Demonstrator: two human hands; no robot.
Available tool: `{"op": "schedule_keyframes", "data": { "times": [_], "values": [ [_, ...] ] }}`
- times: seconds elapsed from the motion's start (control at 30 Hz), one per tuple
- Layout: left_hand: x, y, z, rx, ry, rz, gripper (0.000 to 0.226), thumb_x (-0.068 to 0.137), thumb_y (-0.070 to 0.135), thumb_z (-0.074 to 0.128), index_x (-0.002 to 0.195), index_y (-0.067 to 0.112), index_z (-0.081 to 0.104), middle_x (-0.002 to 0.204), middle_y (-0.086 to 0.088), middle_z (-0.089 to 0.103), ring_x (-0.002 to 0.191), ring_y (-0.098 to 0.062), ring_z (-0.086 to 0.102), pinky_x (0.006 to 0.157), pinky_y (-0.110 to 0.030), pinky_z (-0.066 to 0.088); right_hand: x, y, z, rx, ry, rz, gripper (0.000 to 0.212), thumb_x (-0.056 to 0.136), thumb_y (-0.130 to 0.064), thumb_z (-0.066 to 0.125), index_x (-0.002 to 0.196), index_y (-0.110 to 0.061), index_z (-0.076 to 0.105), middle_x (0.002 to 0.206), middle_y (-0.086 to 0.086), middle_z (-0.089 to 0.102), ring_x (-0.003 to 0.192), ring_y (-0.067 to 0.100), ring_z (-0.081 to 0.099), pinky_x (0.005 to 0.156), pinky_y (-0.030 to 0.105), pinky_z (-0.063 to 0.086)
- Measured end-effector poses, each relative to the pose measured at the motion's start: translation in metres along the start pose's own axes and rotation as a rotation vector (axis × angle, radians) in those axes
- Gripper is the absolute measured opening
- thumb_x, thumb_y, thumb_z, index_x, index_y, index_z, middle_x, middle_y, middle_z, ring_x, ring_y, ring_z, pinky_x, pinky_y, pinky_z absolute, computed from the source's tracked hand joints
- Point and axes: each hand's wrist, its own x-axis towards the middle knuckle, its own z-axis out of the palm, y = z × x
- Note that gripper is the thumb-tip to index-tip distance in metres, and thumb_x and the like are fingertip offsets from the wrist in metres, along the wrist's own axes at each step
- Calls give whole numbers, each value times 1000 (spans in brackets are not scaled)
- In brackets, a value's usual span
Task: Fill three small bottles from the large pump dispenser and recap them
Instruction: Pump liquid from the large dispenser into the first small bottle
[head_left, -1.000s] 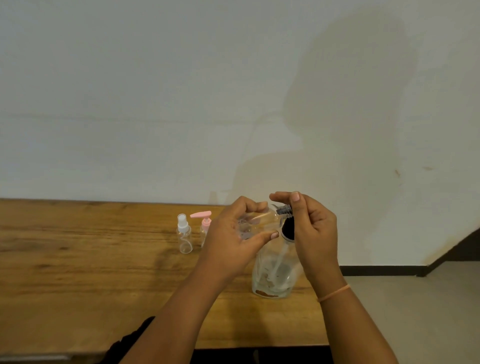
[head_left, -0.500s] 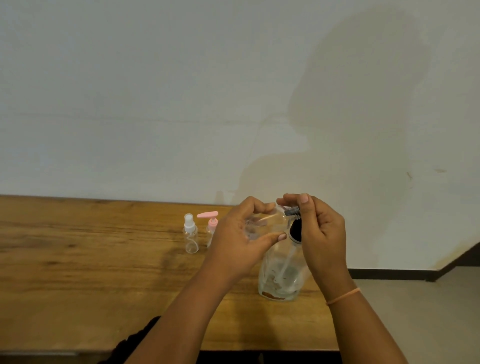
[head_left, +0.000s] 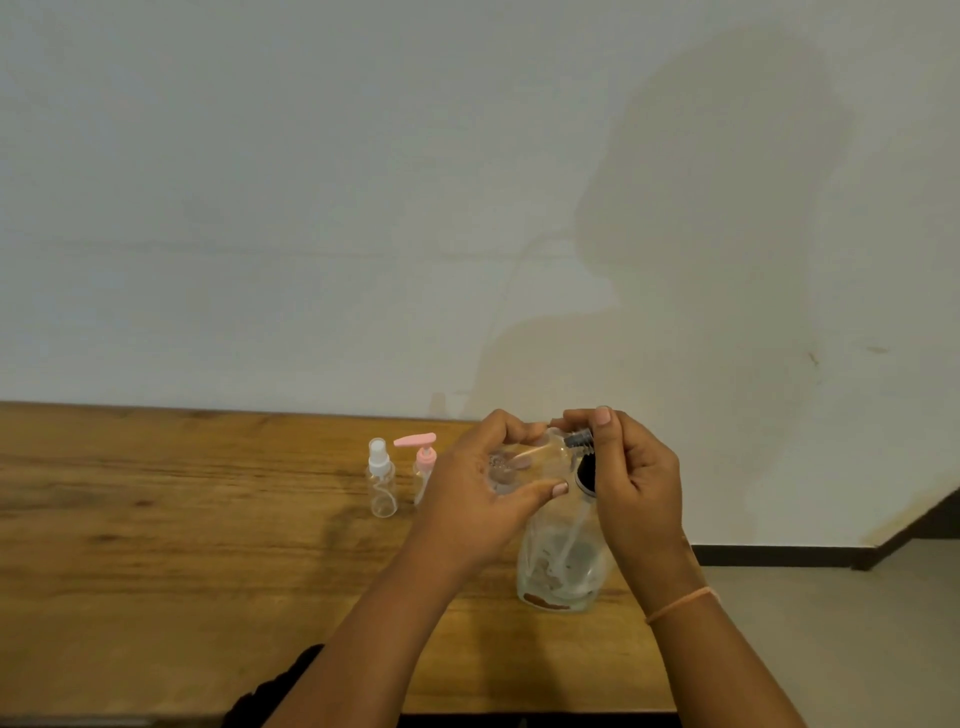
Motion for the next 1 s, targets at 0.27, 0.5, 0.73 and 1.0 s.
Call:
{"op": "schedule_keyframes", "data": {
  "times": [0.27, 0.5, 0.73, 1.0],
  "values": [
    [1, 3, -4, 38, 25, 79, 33, 70, 20, 81, 89, 31, 56, 100, 26, 62, 101, 17, 53, 70, 0, 42, 6, -10, -3, 35, -79, 7, 33, 96, -31, 41, 94, -15, 70, 90, -9, 72, 90, 7, 67, 77, 20, 53],
    [2, -3, -3, 68, -4, 64, 30, 70, 23, 81, 89, 28, 58, 94, 25, 65, 96, 12, 58, 73, -4, 45, 1, 1, 0, 12, -23, 22, 34, 93, -44, 38, 91, -26, 67, 86, -7, 71, 82, 20, 67, 75, 42, 57],
    [2, 0, -2, 31, 0, 87, 31, 70, 22, 81, 84, 28, 55, 96, 21, 67, 96, 14, 58, 73, -1, 42, 1, -8, -2, 71, -17, 4, 32, 94, -34, 40, 90, -21, 69, 90, -6, 72, 90, 14, 67, 79, 31, 56],
    [9, -2, -4, 18, -30, 67, 30, 70, 26, 80, 85, 34, 56, 98, 25, 66, 94, 5, 62, 79, -16, 51, 2, -7, 3, 25, 37, -11, 33, 95, -38, 39, 88, -23, 67, 86, -9, 70, 85, 13, 66, 72, 29, 54]
  ]
}}
